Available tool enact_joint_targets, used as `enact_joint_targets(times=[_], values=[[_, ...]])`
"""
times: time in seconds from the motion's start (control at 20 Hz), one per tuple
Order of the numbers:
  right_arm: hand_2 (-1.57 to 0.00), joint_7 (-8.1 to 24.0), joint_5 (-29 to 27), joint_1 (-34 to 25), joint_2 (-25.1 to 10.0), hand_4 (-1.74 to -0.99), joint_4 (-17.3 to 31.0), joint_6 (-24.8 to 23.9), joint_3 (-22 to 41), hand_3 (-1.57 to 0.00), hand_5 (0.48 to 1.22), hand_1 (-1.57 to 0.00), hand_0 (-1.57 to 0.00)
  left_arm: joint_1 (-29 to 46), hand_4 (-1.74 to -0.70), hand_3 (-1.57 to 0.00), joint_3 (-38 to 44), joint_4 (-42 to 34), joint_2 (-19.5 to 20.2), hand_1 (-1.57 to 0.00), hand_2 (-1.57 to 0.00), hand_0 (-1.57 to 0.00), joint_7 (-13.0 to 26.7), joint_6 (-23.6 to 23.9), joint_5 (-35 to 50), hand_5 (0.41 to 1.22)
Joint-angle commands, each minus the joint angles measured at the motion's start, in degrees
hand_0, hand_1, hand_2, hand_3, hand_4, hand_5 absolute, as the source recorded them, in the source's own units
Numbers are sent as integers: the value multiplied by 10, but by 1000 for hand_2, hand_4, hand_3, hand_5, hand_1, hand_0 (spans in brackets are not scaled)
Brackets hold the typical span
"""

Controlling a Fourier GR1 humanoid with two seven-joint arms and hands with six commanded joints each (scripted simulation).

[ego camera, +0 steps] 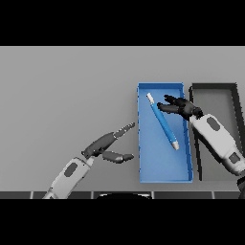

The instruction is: Pick up the blue pipe and place it into the blue bin.

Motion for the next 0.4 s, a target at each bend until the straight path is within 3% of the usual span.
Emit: enact_joint_targets(times=[0.0,0.2,0.35], values=[[-33,5,-5,0,-3,-1160,-5,3,-1,-10,800,-75,-154,1,-883,1,-1,-3,1,1,1,1,-3,-1,-1,474],[-24,2,-7,9,-2,-1152,-12,-6,-1,-5,802,-100,-212,-3,-885,1,6,-1,6,1,1,1,1,-4,6,479],[-24,1,-5,3,-3,-1152,-4,2,-2,-5,798,-100,-212,11,-885,1,6,-2,19,1,1,1,-17,-11,6,480]])
